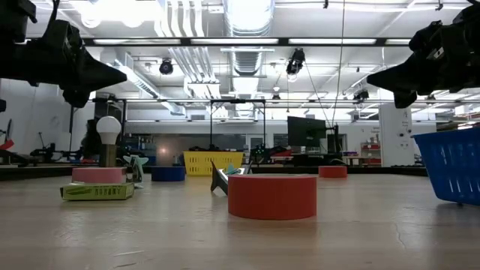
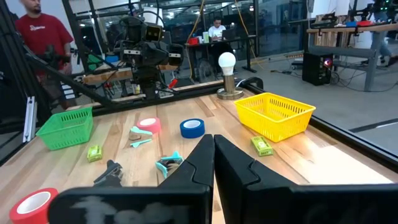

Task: Pick and place Stapler, Stapler remover, tape

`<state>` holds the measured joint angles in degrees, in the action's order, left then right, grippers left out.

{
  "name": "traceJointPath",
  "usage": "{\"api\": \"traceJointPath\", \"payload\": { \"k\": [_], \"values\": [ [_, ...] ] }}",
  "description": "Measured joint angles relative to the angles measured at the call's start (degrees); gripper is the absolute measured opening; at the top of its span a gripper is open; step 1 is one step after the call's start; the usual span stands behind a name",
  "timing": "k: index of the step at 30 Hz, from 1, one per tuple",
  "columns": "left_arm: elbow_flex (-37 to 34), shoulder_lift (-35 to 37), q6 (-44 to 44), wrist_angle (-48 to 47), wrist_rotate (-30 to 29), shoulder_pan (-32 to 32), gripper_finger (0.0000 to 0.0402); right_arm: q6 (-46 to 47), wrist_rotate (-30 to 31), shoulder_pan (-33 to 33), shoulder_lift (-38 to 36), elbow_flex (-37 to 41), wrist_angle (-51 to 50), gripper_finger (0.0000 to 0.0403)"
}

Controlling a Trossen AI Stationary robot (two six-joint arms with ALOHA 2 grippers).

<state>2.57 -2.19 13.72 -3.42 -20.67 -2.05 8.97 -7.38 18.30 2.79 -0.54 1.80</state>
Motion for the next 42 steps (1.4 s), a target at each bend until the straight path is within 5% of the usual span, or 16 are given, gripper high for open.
{"api": "traceJointPath", "payload": {
  "k": [34, 42],
  "values": [
    [0.00, 0.01, -0.02, 0.00, -0.02, 0.01, 0.0026, 0.04, 0.00, -0.01, -0.01, -0.01, 0.10, 0.0008],
    [0.00, -0.01, -0.02, 0.02, -0.02, 0.01, 0.0026, 46.79, 5.79, -0.09, -0.02, -0.02, 9.48, 0.0008]
  ]
}}
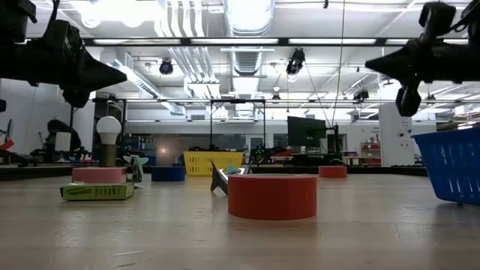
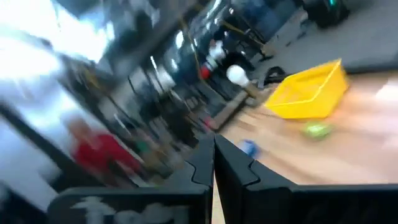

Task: Pick and place Stapler, Stapler remover, tape
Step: Put the top orange tape into the blue basket

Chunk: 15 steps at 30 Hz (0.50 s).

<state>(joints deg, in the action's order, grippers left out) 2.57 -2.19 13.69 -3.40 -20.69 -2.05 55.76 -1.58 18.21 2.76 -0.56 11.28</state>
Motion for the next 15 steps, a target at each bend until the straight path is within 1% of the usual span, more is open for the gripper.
{"api": "traceJointPath", "payload": {
  "k": [2, 4, 7, 8, 12, 13, 15],
  "values": [
    [0.00, 0.00, 0.00, -0.02, 0.00, 0.00, 0.0026, 6.93, 2.30, 0.01, 0.02, 0.00, 3.30, 0.0008],
    [0.00, 0.02, 0.00, 0.14, 0.00, 0.00, 0.0026, 9.95, 7.30, -0.02, 0.00, -0.04, 5.32, 0.0008],
    [-0.13, 0.00, 0.01, 1.32, 0.00, -0.02, 0.0026, 19.04, 14.01, -0.02, 0.06, -0.04, 5.59, 0.0008],
    [-0.23, 0.00, 0.00, 1.88, 0.00, 0.00, 0.0026, 19.91, 15.37, -0.02, 0.09, -0.04, 5.26, 0.0008],
    [-0.48, -0.06, 0.32, 4.19, -0.37, 0.00, 0.0026, 12.62, 15.13, -0.04, 2.66, -0.04, 3.59, 0.0008],
    [-0.48, -0.25, 1.51, 5.99, -1.25, 0.00, 0.0026, 12.60, 14.31, -0.04, 3.91, -0.04, 3.59, 0.0008],
    [-0.48, -0.31, 7.41, 11.42, -4.00, -0.02, 0.0026, 17.02, 11.76, -0.04, 7.73, -0.04, 3.91, 0.0008]
  ]
}}
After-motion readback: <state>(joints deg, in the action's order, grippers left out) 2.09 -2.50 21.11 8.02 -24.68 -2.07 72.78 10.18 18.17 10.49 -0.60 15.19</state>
